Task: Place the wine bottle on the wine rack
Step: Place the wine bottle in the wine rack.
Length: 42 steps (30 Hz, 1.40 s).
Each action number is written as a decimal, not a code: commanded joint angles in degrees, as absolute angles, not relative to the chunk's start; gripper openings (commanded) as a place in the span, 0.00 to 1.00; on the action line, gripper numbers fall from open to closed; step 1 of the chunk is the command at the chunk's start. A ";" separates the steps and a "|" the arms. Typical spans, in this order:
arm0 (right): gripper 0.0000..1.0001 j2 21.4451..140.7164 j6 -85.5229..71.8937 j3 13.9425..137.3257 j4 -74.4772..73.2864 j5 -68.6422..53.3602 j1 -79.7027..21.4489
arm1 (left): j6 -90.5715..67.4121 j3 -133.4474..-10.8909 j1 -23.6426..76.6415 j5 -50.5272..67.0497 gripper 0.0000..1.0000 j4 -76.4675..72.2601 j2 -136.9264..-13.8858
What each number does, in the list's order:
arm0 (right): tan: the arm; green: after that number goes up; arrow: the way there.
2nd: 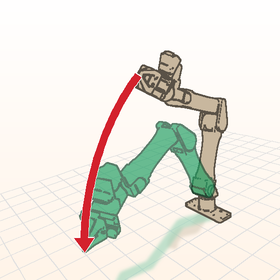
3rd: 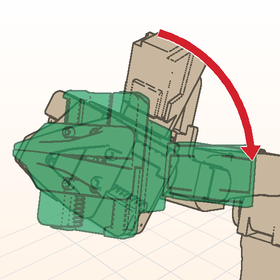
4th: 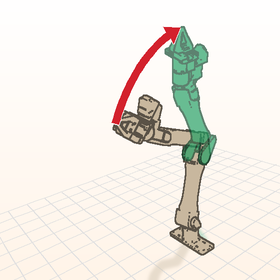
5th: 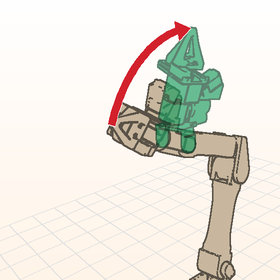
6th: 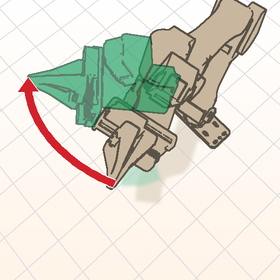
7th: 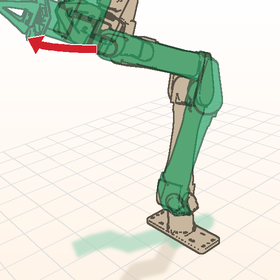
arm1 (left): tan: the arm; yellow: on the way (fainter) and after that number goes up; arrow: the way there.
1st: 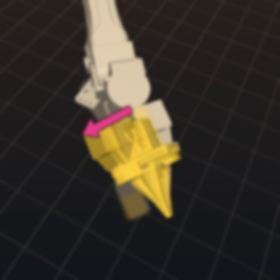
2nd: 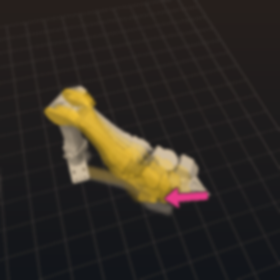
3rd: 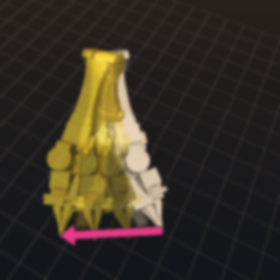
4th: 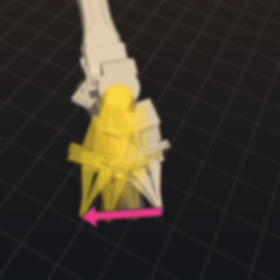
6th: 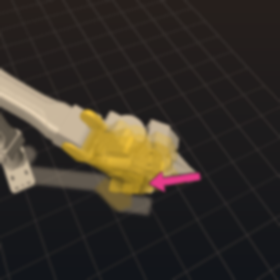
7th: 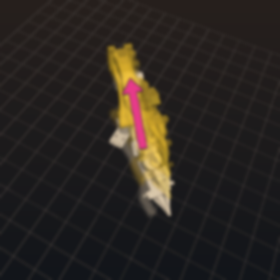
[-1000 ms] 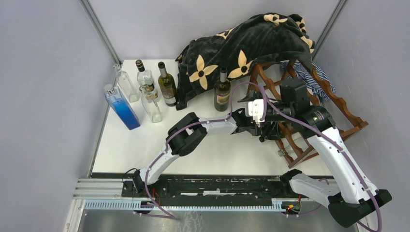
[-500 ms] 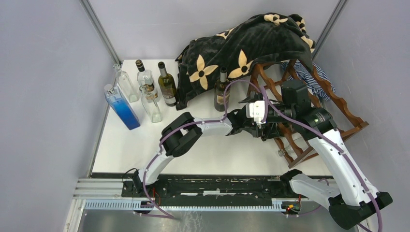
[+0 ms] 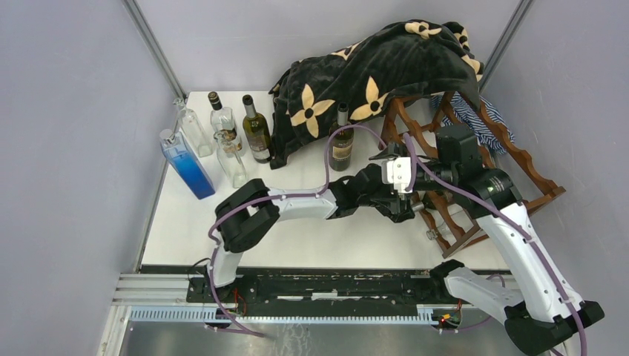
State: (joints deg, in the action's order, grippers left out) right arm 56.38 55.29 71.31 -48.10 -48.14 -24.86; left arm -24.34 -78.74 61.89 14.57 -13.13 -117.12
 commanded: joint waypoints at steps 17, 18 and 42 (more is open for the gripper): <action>0.98 50.42 80.10 72.05 -71.56 -59.94 -21.77 | -20.88 -44.35 75.86 -17.83 0.74 -11.61 -79.89; 0.98 50.19 79.86 70.49 -71.16 -59.74 -21.59 | -21.30 -42.69 76.64 -19.62 0.74 -11.60 -77.82; 0.17 61.15 57.56 37.09 -32.85 -8.27 -32.18 | -25.02 -25.30 82.26 -40.42 0.77 -1.82 -37.31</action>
